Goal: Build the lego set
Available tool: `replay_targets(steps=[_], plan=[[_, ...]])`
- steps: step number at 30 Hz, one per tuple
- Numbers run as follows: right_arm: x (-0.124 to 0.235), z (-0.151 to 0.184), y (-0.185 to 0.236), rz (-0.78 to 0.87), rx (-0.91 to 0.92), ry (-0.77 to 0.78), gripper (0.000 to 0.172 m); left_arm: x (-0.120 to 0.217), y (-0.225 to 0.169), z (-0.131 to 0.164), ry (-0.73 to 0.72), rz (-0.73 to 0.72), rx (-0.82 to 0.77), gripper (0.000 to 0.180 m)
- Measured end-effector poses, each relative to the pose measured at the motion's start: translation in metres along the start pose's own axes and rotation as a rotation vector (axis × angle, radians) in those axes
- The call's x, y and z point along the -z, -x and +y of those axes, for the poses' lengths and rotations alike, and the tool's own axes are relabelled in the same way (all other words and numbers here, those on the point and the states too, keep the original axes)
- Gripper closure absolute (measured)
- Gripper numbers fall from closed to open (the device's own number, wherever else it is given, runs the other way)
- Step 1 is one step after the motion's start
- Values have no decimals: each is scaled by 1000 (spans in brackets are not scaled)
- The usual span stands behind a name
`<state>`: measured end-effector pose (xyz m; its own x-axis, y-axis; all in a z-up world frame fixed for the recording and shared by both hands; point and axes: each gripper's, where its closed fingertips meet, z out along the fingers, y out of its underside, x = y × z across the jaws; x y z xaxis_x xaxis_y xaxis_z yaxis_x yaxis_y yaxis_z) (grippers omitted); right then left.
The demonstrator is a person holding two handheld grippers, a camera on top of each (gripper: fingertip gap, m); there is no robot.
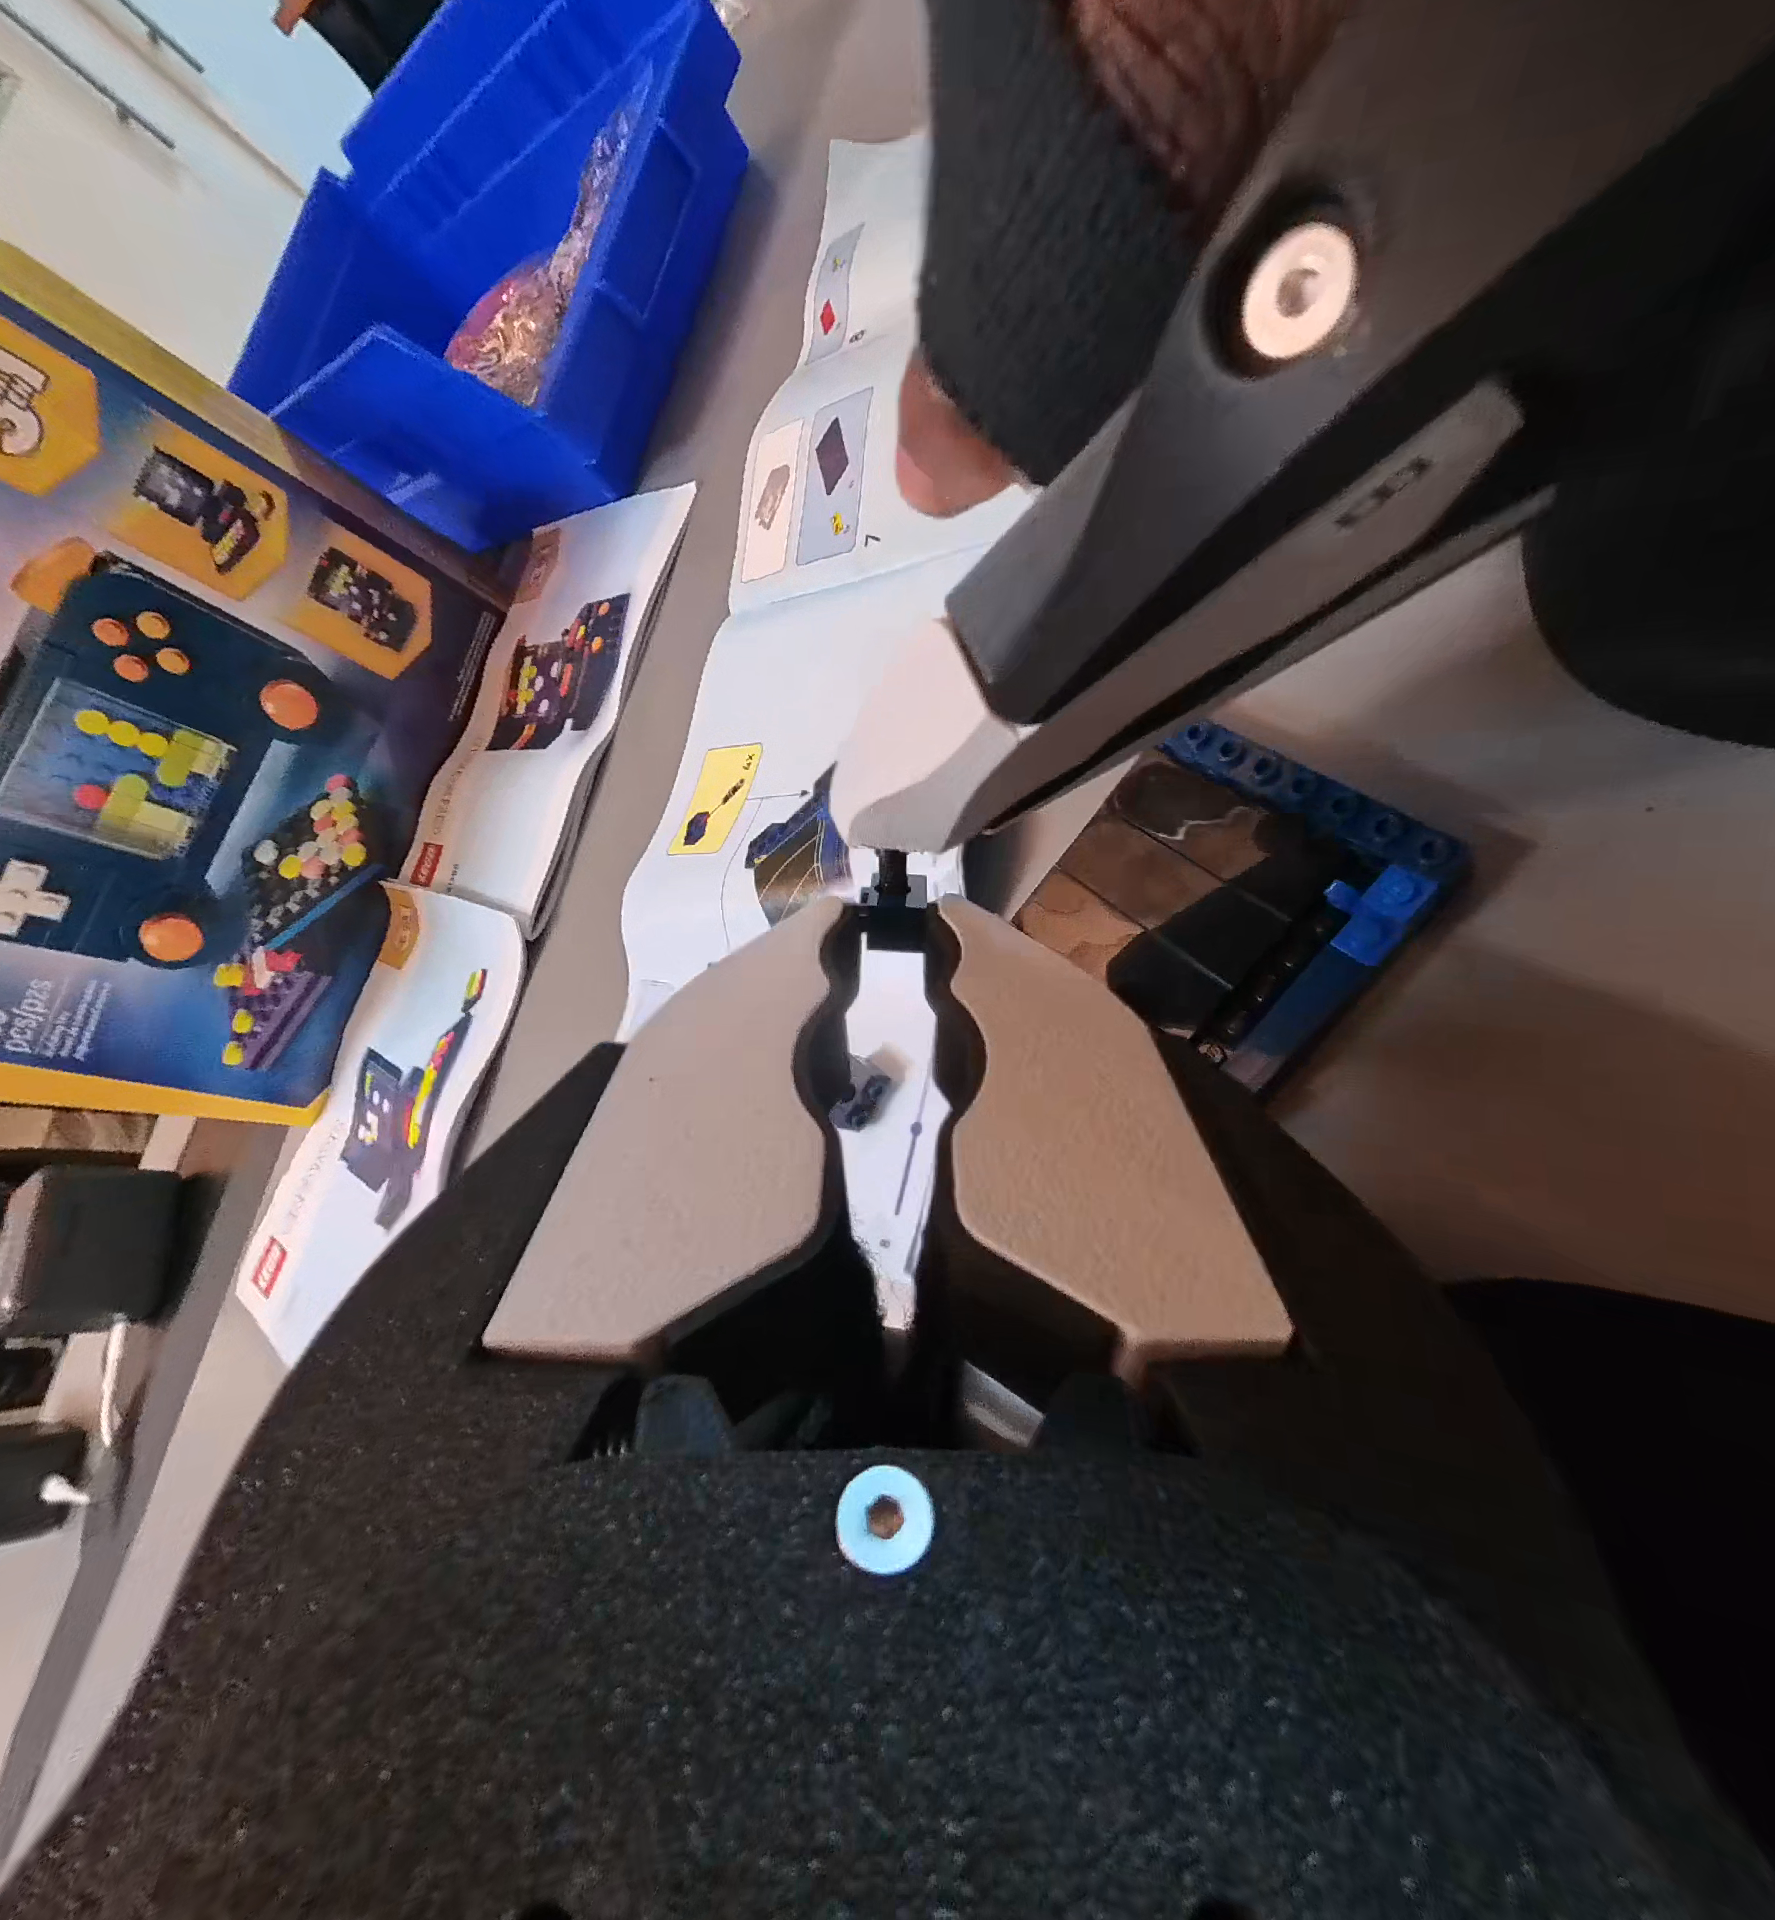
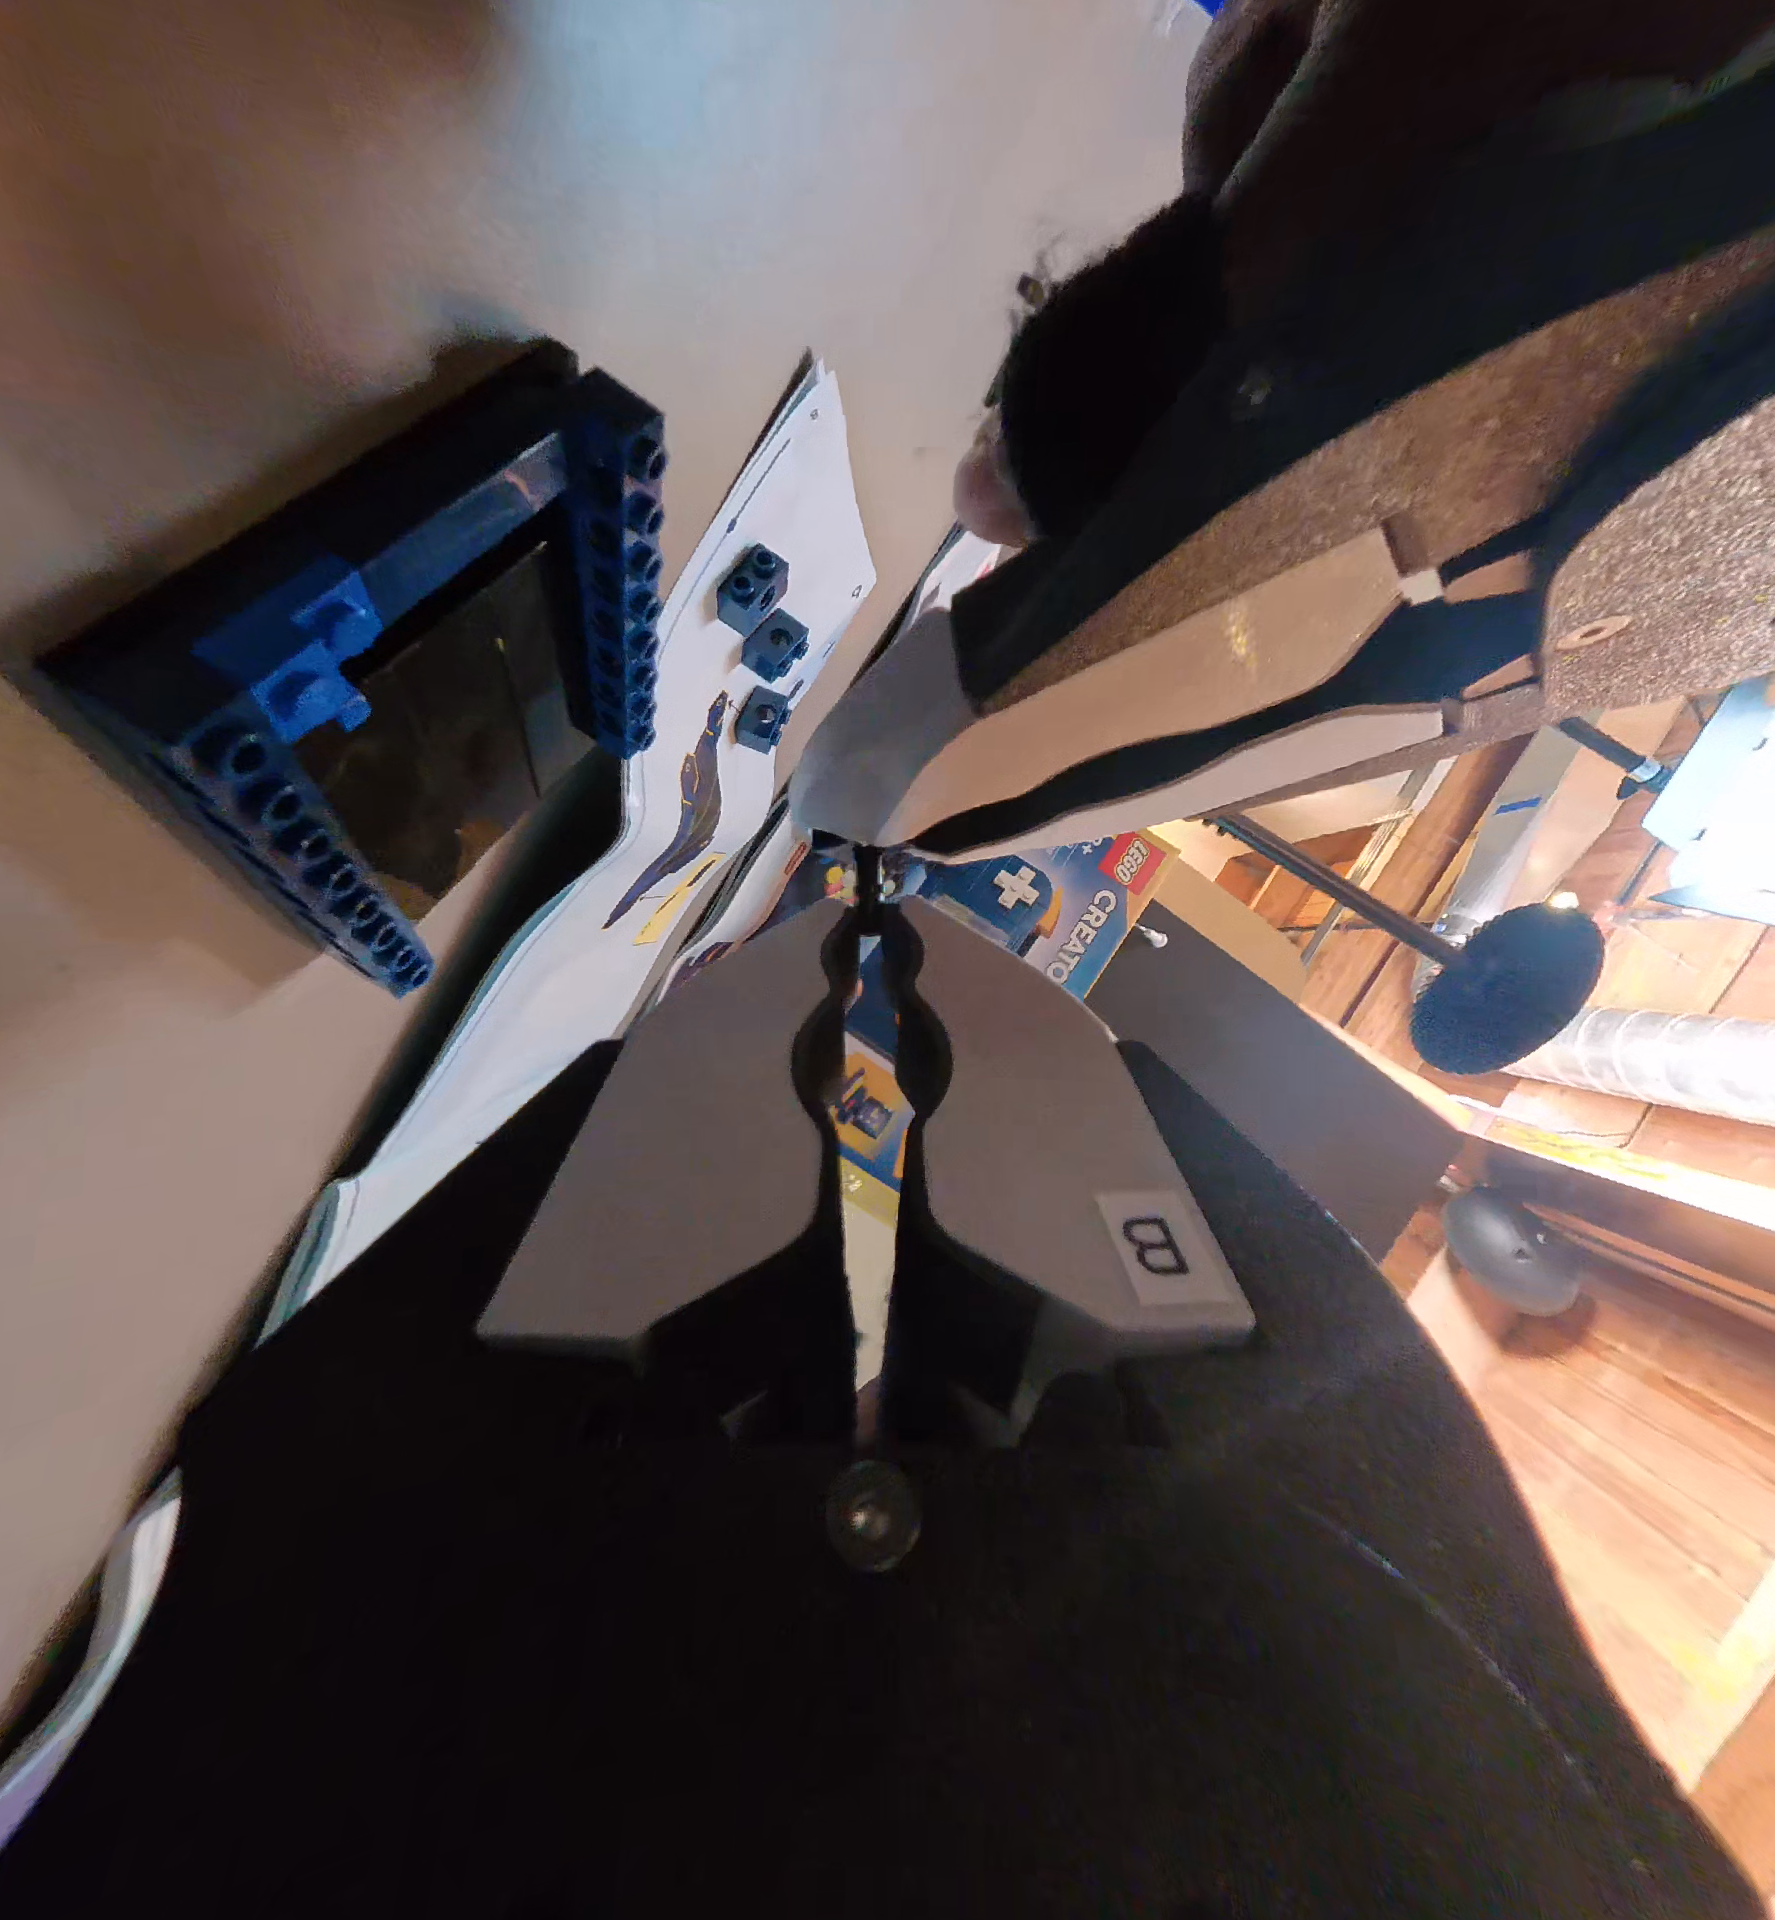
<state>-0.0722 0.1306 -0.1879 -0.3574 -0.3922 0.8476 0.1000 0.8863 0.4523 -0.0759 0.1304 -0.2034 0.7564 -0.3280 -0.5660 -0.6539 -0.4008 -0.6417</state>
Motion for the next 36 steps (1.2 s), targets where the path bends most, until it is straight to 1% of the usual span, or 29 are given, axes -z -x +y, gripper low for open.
replay_targets(steps=[4,6,9,12,14,17,23,27,36], plan=[[-4,0,0,-4,-31,54,168,-1,0,3,27,24,89,170],[-6,-1,0,-6,-20,55,168,-1,1,5,32,25,108,170],[-5,-3,-1,-1,67,34,168,0,3,6,44,2,64,170],[-5,-3,-3,10,102,20,168,1,6,5,65,-51,-3,169],[-5,-4,-4,21,112,5,168,1,6,5,68,-56,-17,169],[-4,-4,-4,30,66,-10,168,1,5,4,48,-48,-10,170],[2,-4,-1,92,-10,-79,168,1,0,-1,-18,-20,-58,170],[3,-5,1,83,-18,-96,168,0,-2,0,-5,-32,-109,170],[0,-8,4,71,-28,-108,168,-2,-4,4,18,-20,-112,170]])
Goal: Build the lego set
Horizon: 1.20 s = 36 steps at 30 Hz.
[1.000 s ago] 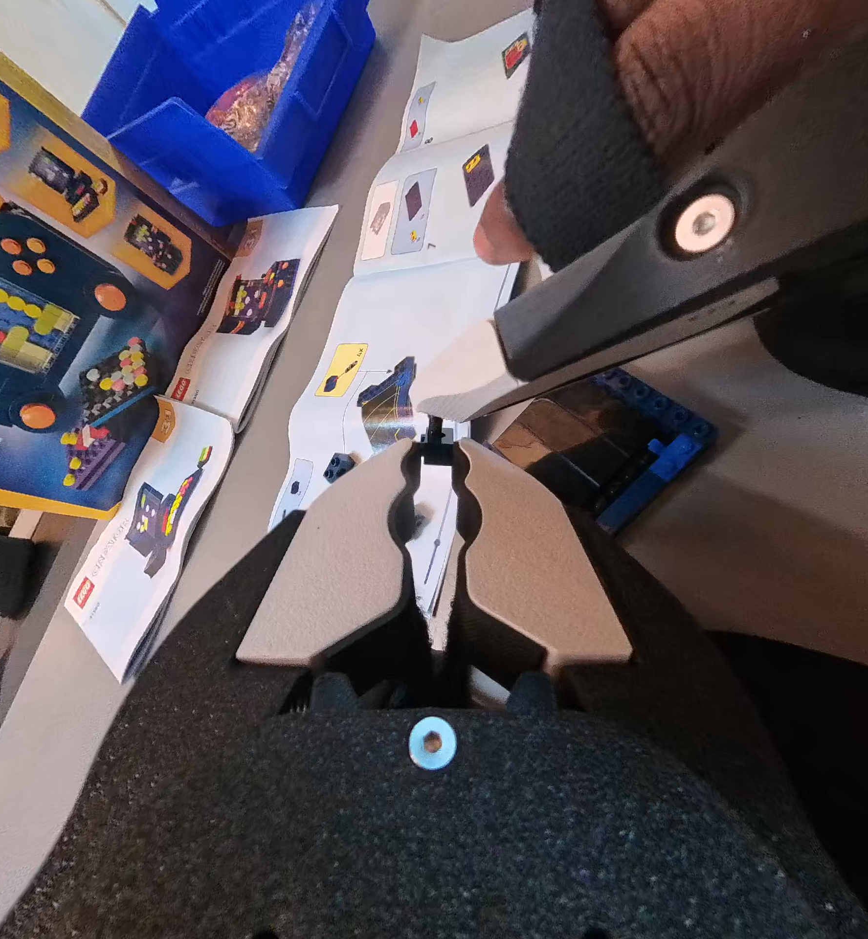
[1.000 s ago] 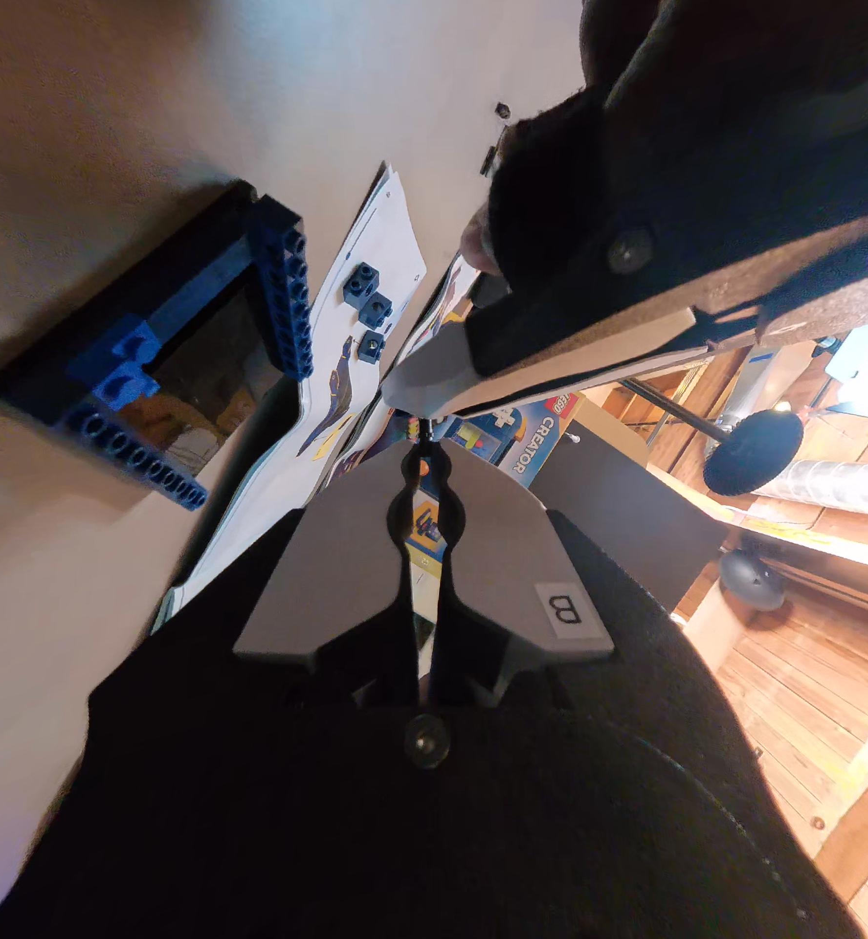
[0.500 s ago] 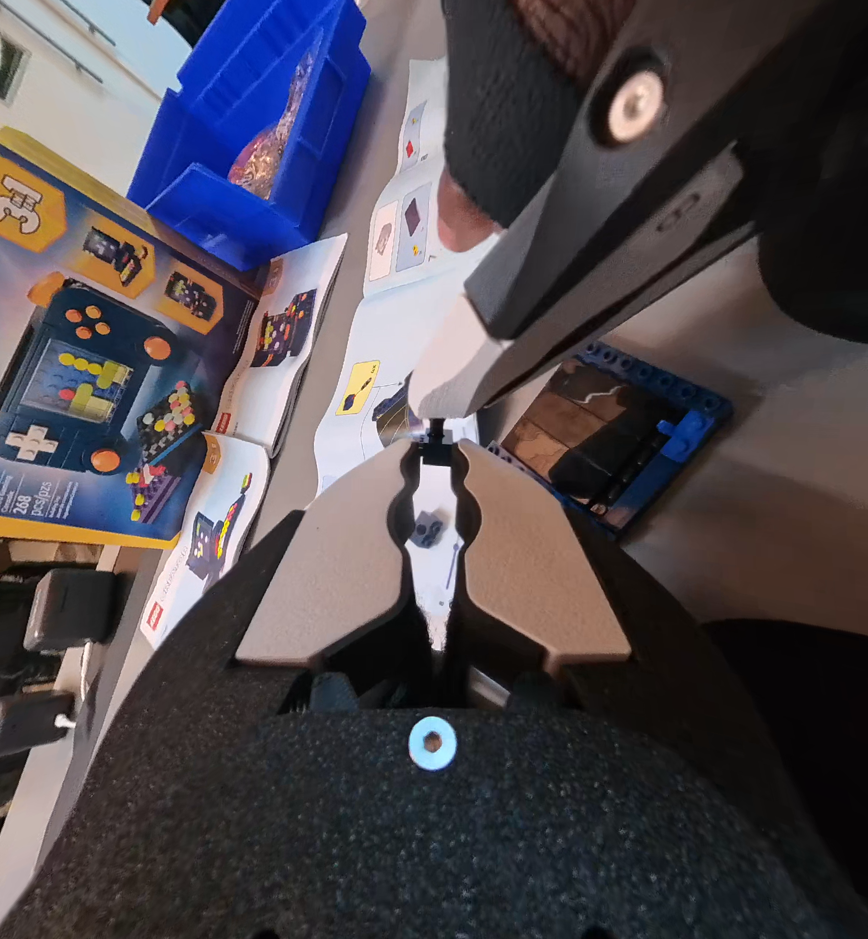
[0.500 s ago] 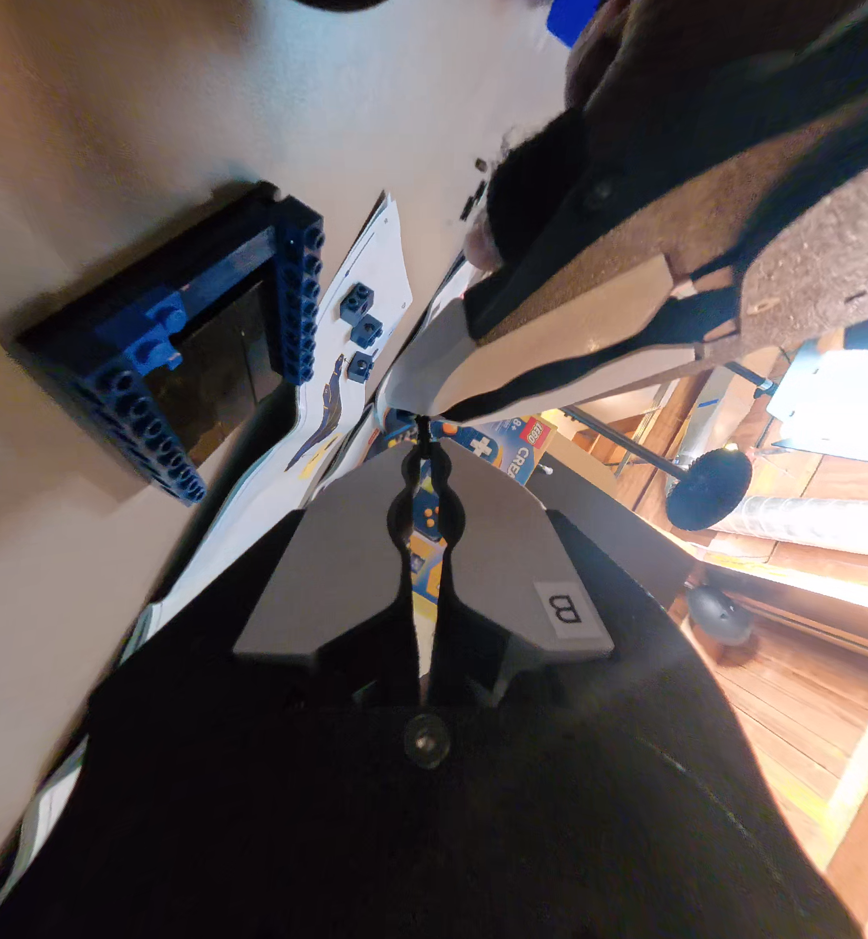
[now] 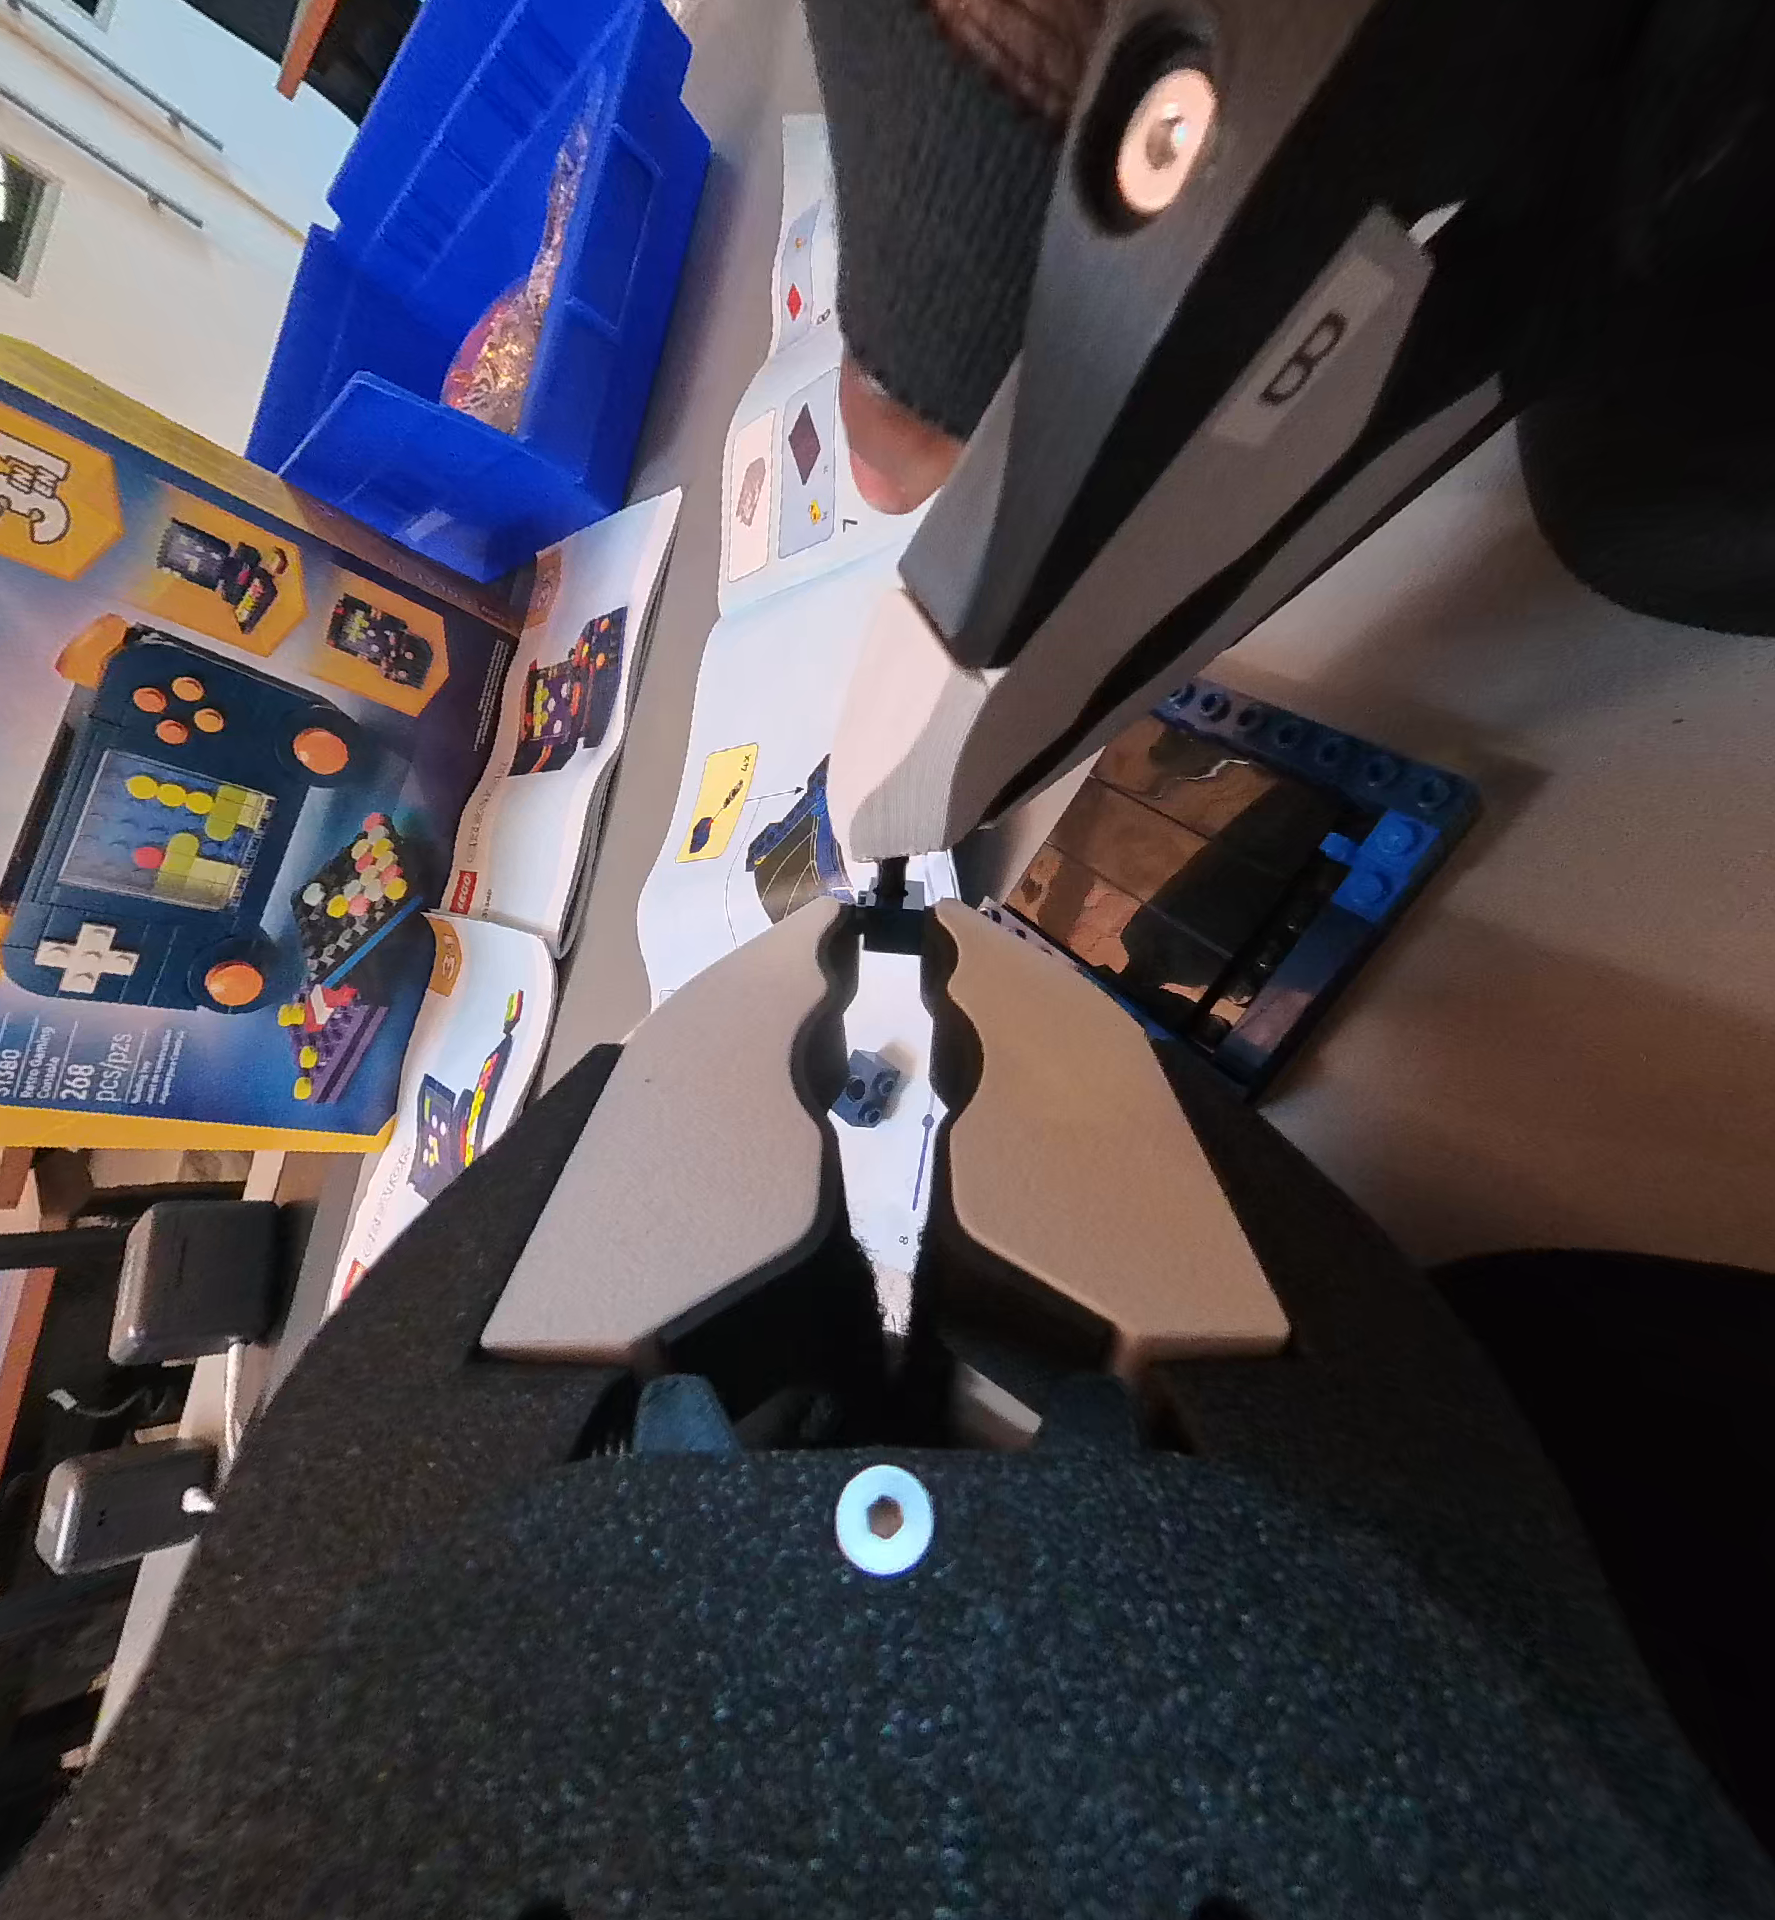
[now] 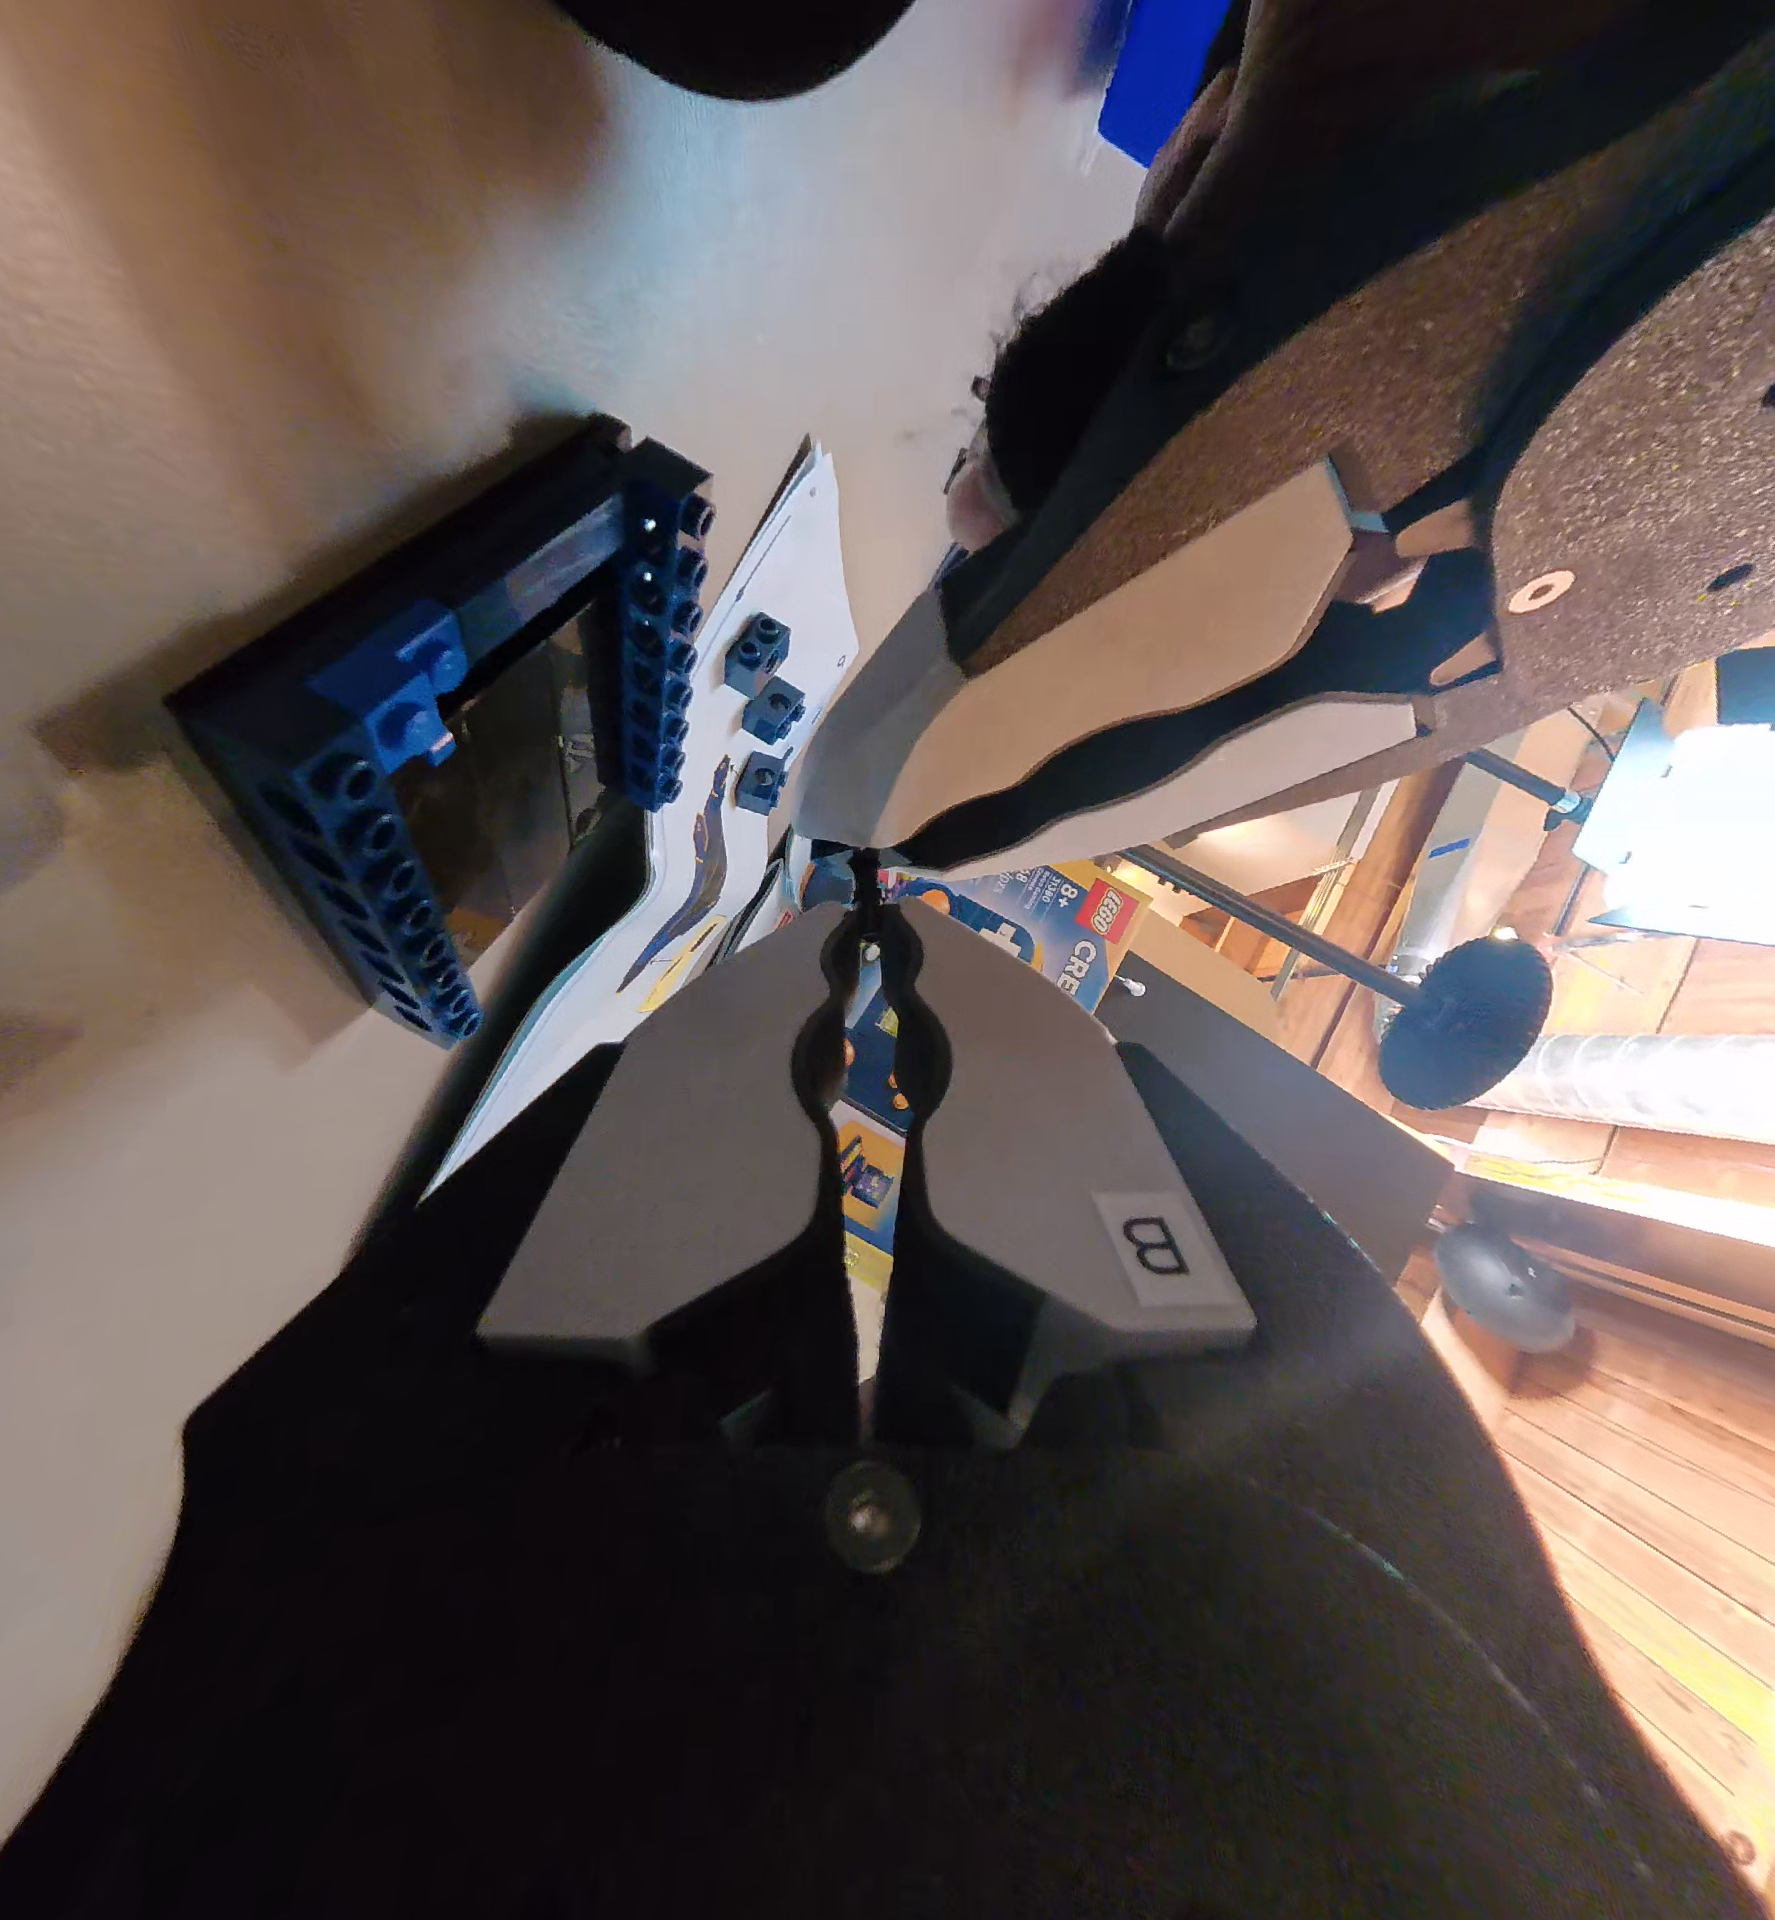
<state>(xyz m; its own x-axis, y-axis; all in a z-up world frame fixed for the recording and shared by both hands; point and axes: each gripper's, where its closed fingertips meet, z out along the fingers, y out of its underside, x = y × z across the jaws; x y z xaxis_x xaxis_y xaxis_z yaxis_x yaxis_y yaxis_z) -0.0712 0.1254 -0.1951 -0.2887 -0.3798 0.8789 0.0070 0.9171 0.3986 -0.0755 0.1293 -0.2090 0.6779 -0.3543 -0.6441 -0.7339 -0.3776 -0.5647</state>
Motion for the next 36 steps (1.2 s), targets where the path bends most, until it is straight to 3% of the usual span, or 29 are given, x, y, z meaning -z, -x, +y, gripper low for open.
replay_targets(steps=[12,18,22,27,29,31,34,36], plan=[[-4,0,-6,22,-56,-19,168,3,6,-4,-63,-1,0,170],[-13,6,-5,19,-270,-26,166,0,11,3,-55,-10,20,169],[-16,36,-2,-40,-607,-15,147,3,27,8,-96,-41,107,170],[-15,55,-8,-214,-1321,-168,134,12,45,-1,-270,-67,269,169],[-12,51,-17,-344,-1580,-272,122,17,51,-5,-326,-94,295,169],[-10,47,-35,-423,-1816,-408,122,22,57,-8,-368,-132,294,169],[-7,48,-69,-381,-2101,-668,125,31,65,-14,-428,-197,267,169],[-10,48,-78,-334,-2187,-795,125,35,67,-18,-467,-210,243,169]])
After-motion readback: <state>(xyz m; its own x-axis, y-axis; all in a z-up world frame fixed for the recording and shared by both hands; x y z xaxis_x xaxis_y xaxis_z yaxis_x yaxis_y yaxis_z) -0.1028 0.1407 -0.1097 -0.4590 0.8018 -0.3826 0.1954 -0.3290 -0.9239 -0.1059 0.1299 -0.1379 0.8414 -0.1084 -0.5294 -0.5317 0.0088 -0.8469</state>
